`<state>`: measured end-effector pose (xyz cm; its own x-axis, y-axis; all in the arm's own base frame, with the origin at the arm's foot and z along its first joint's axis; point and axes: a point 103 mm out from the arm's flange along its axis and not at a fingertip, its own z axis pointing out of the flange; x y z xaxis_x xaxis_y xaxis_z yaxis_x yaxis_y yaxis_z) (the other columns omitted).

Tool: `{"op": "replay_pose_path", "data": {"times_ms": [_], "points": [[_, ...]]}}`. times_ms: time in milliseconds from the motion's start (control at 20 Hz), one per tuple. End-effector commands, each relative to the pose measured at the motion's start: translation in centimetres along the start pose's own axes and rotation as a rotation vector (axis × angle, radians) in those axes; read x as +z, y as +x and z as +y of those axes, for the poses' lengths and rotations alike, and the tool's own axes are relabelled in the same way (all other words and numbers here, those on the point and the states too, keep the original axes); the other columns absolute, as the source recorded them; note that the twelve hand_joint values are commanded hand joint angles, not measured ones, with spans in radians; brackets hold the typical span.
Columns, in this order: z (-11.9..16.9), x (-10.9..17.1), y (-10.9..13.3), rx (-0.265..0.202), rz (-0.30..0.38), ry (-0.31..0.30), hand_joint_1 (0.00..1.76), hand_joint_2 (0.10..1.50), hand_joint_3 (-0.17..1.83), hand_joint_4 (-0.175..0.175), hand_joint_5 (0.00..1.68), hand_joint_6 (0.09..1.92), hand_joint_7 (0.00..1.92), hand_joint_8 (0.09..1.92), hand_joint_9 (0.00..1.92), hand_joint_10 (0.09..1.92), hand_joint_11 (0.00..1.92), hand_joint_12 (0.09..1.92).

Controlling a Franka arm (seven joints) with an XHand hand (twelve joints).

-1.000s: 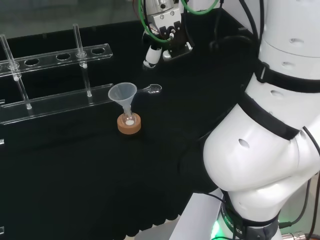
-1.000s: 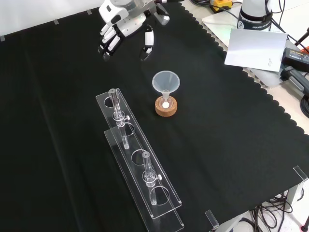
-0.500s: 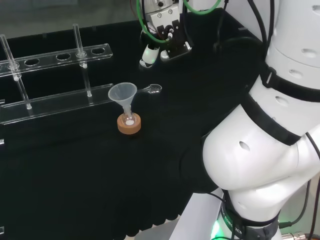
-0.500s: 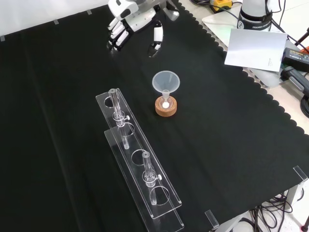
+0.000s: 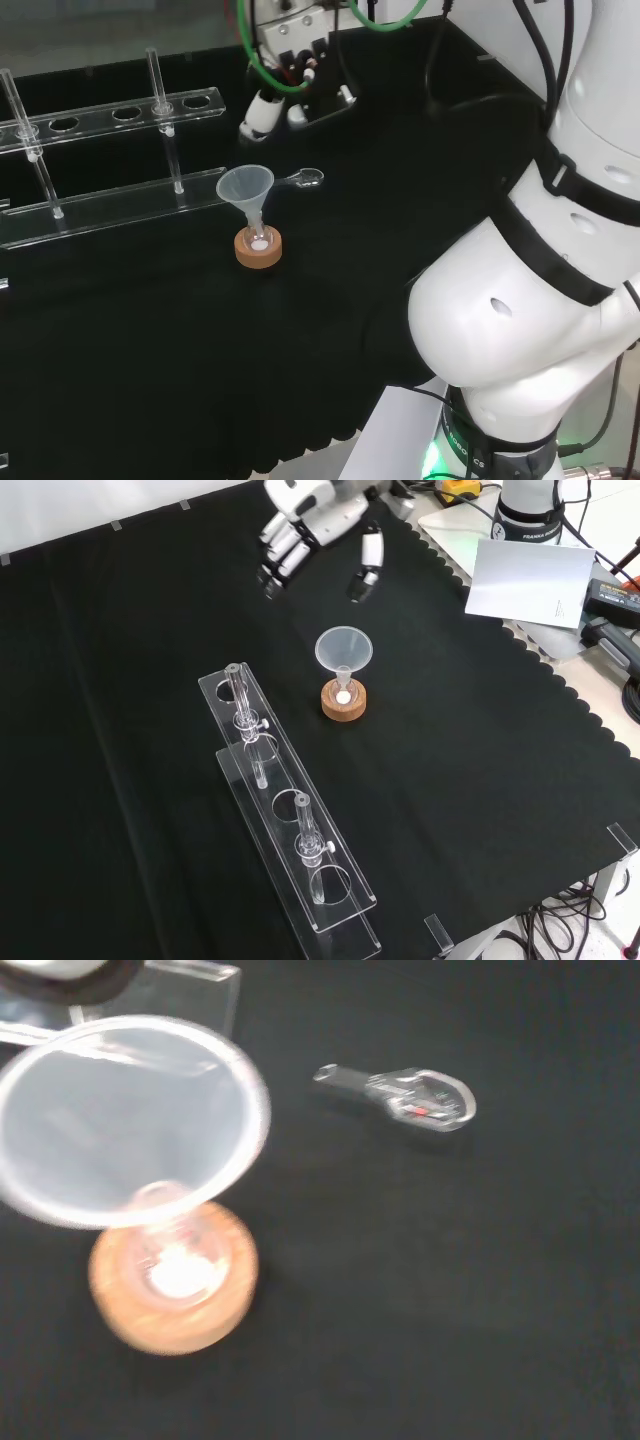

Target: Remove the funnel from the round-bottom flask.

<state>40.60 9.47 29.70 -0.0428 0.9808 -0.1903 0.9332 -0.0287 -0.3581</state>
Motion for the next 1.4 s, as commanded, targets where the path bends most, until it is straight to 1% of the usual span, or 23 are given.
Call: {"op": "replay_pose_path", "data": {"times_ms": [50, 250, 350, 450, 500, 600, 700, 900, 1000, 1200, 1400], "points": [[-1.9, 0.5, 4.1, -0.028, -0.020, 0.041, 0.64, 0.62, 0.51, -0.004, 0.22, 0.09, 0.08, 0.60, 0.35, 0.65, 0.24, 1.40], [-1.6, 0.9, 4.6, -0.036, -0.018, 0.071, 0.63, 0.62, 0.49, -0.006, 0.18, 0.09, 0.03, 0.61, 0.29, 0.69, 0.24, 1.43], [-1.3, 1.2, 4.8, -0.040, -0.020, 0.092, 0.62, 0.62, 0.48, -0.006, 0.15, 0.09, 0.01, 0.58, 0.25, 0.70, 0.23, 1.44], [-0.9, 1.7, 4.9, -0.048, -0.022, 0.116, 0.61, 0.62, 0.47, -0.007, 0.13, 0.09, 0.00, 0.51, 0.22, 0.72, 0.23, 1.45], [-0.7, 1.9, 4.9, -0.050, -0.021, 0.123, 0.61, 0.62, 0.46, -0.006, 0.11, 0.09, 0.00, 0.44, 0.18, 0.74, 0.22, 1.46], [-0.5, 2.3, 4.9, -0.048, -0.018, 0.127, 0.60, 0.62, 0.43, -0.005, 0.08, 0.09, 0.00, 0.30, 0.11, 0.77, 0.20, 1.48], [-0.3, 2.8, 5.0, -0.050, -0.012, 0.133, 0.59, 0.62, 0.41, -0.006, 0.05, 0.09, 0.00, 0.24, 0.07, 0.80, 0.19, 1.50], [0.0, 4.0, 4.9, -0.053, -0.008, 0.142, 0.58, 0.62, 0.40, -0.010, 0.03, 0.09, 0.00, 0.21, 0.06, 0.82, 0.21, 1.51], [0.0, 4.0, 5.4, -0.050, -0.017, 0.148, 0.58, 0.62, 0.39, -0.011, 0.03, 0.09, 0.00, 0.20, 0.06, 0.82, 0.21, 1.52], [0.5, 5.2, 4.9, -0.059, -0.004, 0.164, 0.58, 0.62, 0.39, -0.011, 0.03, 0.09, 0.00, 0.19, 0.05, 0.83, 0.22, 1.52], [1.1, 6.2, 4.6, -0.060, -0.015, 0.176, 0.58, 0.62, 0.38, -0.011, 0.02, 0.09, 0.00, 0.19, 0.05, 0.83, 0.23, 1.52]]}}
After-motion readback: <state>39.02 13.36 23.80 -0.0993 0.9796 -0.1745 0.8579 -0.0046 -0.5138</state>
